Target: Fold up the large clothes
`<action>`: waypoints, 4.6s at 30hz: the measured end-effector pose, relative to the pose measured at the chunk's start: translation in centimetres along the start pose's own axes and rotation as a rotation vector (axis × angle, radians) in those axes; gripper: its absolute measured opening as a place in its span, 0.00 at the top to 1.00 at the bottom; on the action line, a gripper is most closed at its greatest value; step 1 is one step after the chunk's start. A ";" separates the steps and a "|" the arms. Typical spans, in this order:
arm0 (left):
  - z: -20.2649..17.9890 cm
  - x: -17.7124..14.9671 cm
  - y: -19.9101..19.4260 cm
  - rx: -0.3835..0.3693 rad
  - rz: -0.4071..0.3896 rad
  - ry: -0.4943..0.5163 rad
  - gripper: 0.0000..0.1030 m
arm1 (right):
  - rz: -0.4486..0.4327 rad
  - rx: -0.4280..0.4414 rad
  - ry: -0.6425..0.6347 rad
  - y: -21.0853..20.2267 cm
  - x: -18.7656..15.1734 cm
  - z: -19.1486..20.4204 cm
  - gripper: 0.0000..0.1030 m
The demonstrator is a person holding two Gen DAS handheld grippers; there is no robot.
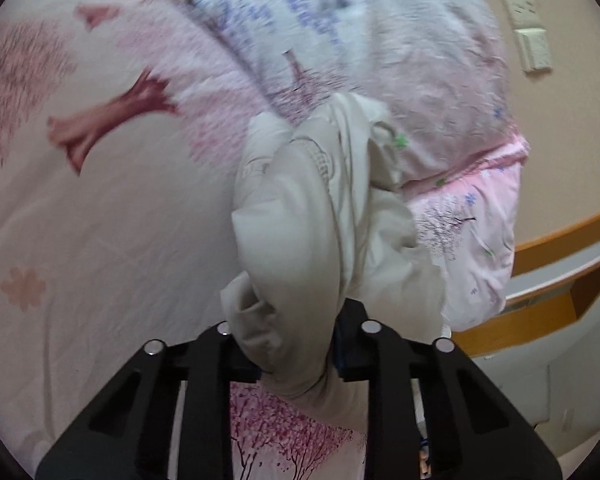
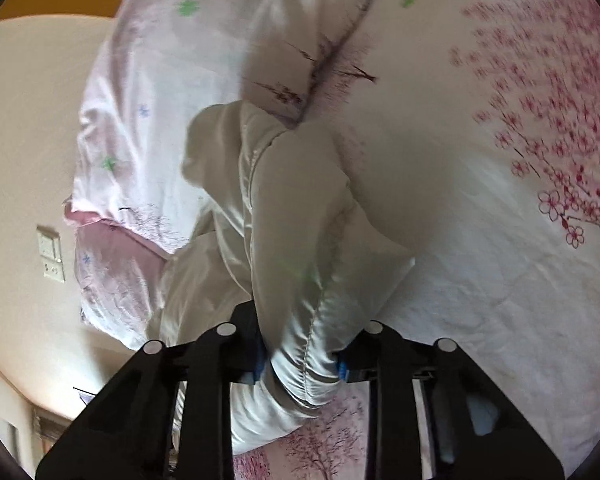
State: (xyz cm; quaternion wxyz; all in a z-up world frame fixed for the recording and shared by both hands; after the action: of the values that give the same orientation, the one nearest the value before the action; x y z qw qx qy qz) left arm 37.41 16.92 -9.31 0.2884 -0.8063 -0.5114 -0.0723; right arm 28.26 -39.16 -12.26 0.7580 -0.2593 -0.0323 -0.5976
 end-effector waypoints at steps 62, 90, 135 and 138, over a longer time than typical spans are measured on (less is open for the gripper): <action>5.9 -1.1 -14.6 0.025 -0.151 0.034 0.42 | 0.640 -0.088 -1.091 5.0 -29.3 17.2 0.92; 2.7 -0.2 -14.8 0.019 -0.195 0.118 0.51 | 0.556 0.030 -1.124 1.2 -27.7 19.2 0.92; -15.8 -5.9 -16.7 -0.263 -0.291 0.616 0.71 | 0.683 -0.011 -0.922 2.0 -25.1 14.7 0.99; -17.2 -7.0 -17.0 -0.295 -0.292 0.654 0.70 | 0.582 0.056 -0.921 -1.1 -22.1 15.5 0.98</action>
State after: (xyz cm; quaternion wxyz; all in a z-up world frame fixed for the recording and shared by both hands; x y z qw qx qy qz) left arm 22.51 7.46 8.66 0.3037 -0.6924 -0.4858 -0.4386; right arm 25.05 -12.99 -6.47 0.8062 -0.4723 -0.3038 -0.1865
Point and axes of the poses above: each gripper's, at about its wrist camera, not at the fingertips, and y roughly the way its jaws point, z to its left, x to its top, the point moved 8 cm from there along y, roughly the way its jaws point, and after that the axes turned 15 degrees about -z, right-handed, at the moved point
